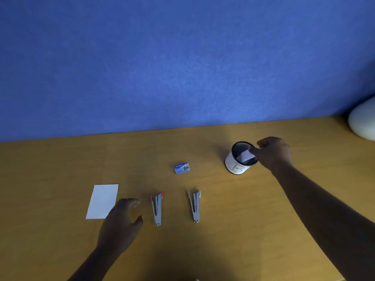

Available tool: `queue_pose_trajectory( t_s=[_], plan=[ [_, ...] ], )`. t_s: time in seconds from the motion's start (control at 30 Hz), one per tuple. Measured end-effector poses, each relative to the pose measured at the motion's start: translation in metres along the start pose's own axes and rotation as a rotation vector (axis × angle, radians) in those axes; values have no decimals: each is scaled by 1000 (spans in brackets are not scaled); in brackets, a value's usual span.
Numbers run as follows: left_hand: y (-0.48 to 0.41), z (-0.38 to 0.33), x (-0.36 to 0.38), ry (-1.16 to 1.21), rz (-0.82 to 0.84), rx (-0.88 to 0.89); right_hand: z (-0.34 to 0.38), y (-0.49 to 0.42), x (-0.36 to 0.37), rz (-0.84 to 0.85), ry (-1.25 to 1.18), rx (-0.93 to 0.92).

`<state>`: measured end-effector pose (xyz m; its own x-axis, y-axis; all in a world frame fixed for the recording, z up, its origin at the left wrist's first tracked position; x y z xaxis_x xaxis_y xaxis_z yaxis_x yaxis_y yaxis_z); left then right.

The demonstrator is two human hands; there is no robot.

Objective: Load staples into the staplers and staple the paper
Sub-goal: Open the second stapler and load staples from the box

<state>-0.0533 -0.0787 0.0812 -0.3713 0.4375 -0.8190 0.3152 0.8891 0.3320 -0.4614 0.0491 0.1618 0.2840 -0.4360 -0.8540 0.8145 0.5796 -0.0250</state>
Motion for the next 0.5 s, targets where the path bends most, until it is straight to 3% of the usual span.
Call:
queue_pose_trajectory(
  t_s=[0.17,0.33,0.5],
  plan=[
    [-1,11,3,37,-8,-30,0,1,-1,-96,-74,81],
    [4,17,4,15,-30,-52,1,24,-3,-205,-115,25],
    [16,19,7,15,-39,-22,17,70,19,-118,-247,-109]
  ],
)
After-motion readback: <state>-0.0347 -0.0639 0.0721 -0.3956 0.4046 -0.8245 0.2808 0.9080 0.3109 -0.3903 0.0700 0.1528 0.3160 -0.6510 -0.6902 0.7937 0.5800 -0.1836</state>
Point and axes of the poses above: each hand's wrist, its own y-axis away from the middle knuckle, its own x-axis out of the palm, z = x × y, the point moved 1 cm from there along -y, towards the middle knuckle, and after that the axes turned 13 degrees about -x, right-handed, at the moved point
